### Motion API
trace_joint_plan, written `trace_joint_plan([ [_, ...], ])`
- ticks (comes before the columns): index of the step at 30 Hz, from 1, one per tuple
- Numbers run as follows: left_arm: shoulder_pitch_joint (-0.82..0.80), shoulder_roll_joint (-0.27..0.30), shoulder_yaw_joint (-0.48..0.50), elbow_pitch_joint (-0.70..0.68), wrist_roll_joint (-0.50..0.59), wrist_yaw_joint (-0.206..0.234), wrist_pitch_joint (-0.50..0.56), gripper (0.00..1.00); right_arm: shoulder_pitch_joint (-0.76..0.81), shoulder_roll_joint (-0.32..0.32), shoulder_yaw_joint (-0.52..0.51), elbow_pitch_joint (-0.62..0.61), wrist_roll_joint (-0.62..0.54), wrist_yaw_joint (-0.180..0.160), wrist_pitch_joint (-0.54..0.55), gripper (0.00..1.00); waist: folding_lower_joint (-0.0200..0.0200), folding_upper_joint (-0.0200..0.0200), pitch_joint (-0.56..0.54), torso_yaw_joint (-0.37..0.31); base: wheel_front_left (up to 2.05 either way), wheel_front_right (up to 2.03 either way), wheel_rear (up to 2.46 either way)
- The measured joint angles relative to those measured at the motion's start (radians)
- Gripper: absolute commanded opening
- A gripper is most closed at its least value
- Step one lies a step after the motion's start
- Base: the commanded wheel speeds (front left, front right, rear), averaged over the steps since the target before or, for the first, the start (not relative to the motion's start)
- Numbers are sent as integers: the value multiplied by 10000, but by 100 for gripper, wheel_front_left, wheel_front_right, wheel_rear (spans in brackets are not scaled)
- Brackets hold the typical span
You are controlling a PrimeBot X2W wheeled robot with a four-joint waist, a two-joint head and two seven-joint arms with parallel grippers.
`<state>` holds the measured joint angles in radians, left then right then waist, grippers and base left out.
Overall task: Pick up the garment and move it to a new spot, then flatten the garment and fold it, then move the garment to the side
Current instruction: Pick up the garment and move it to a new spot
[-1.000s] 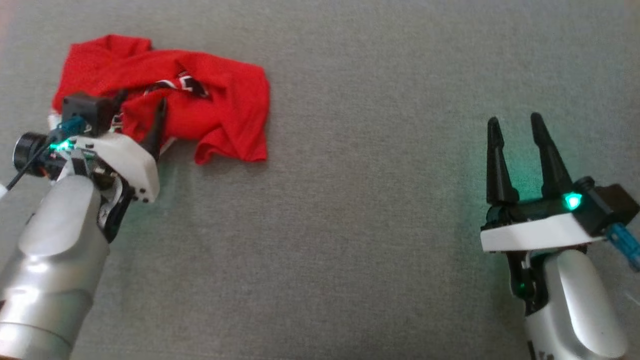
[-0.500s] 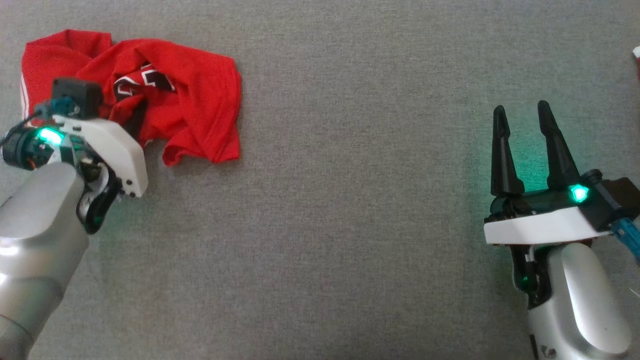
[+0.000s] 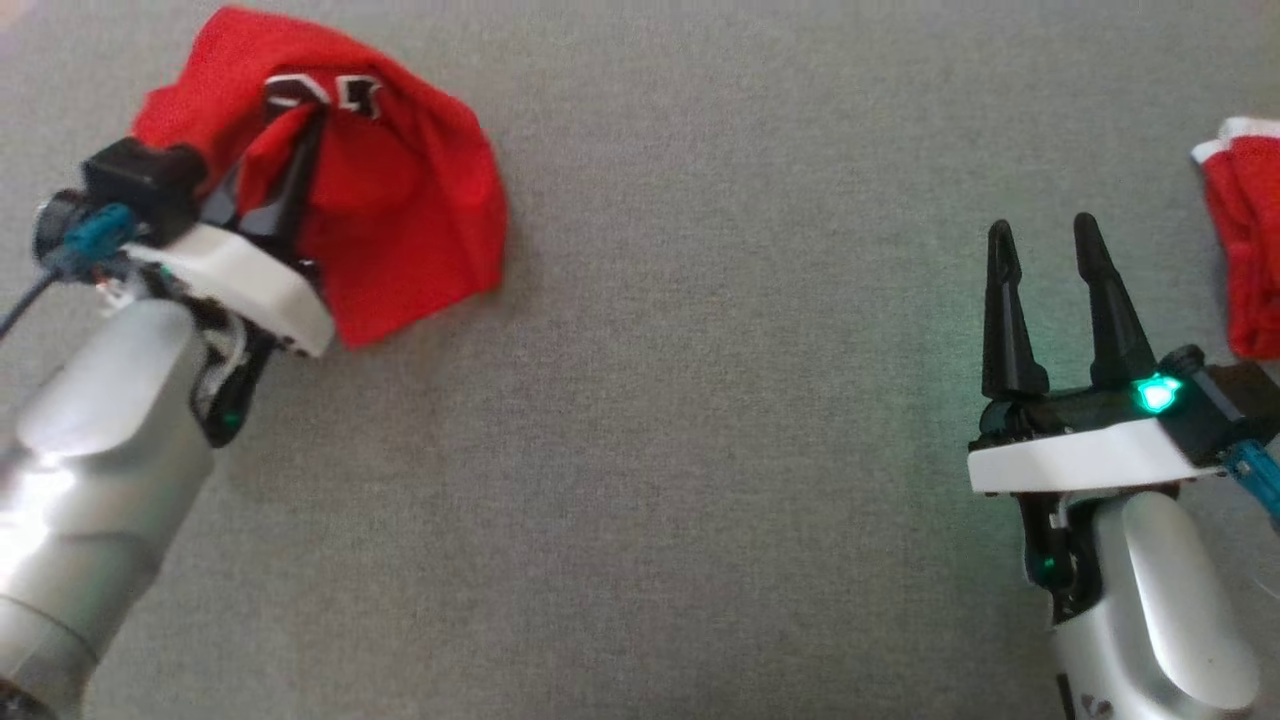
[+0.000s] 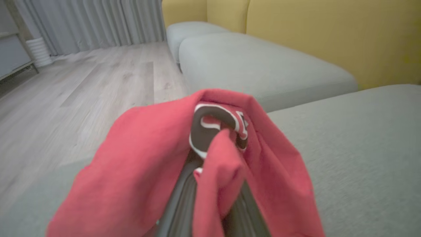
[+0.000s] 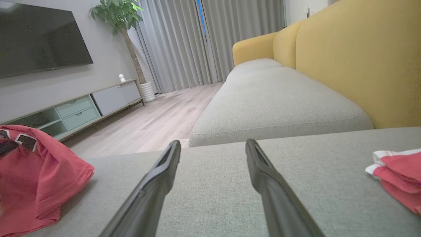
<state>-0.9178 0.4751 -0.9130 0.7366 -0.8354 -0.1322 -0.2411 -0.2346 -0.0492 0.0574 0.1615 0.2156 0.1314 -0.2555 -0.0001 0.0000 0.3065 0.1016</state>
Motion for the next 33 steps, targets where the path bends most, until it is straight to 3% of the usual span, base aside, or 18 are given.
trace_joint_plan([
  [8,30,-591,4,-1108,696,196,-81,0,48,0,73,90,397,0,0,100,0,0,-579,-379,0,0,0],
  [18,-16,-1657,-146,-2238,976,838,-109,0,69,2,334,48,807,0,0,100,1,0,-665,-1314,0,0,0],
  [26,-763,-2545,-274,-2383,1254,1429,-63,0,63,2,382,-84,1114,0,0,100,1,0,-378,-2105,0,0,0],
  [27,-761,-2633,-305,-2226,1254,1436,-54,27,63,2,385,-84,1114,0,0,100,2,0,-341,-2143,0,0,0],
  [28,-755,-2673,-407,-2057,1287,1467,-52,94,63,2,385,-84,1114,0,0,100,2,0,-310,-2173,0,0,0],
  [29,-739,-2681,-504,-1877,1346,1476,-54,100,63,2,385,-84,1114,0,0,100,2,0,-287,-2194,0,0,0],
  [33,-491,-2677,-539,-1515,1398,1499,-67,100,63,2,376,-90,1114,0,0,100,2,0,-266,-2193,0,0,0],
])
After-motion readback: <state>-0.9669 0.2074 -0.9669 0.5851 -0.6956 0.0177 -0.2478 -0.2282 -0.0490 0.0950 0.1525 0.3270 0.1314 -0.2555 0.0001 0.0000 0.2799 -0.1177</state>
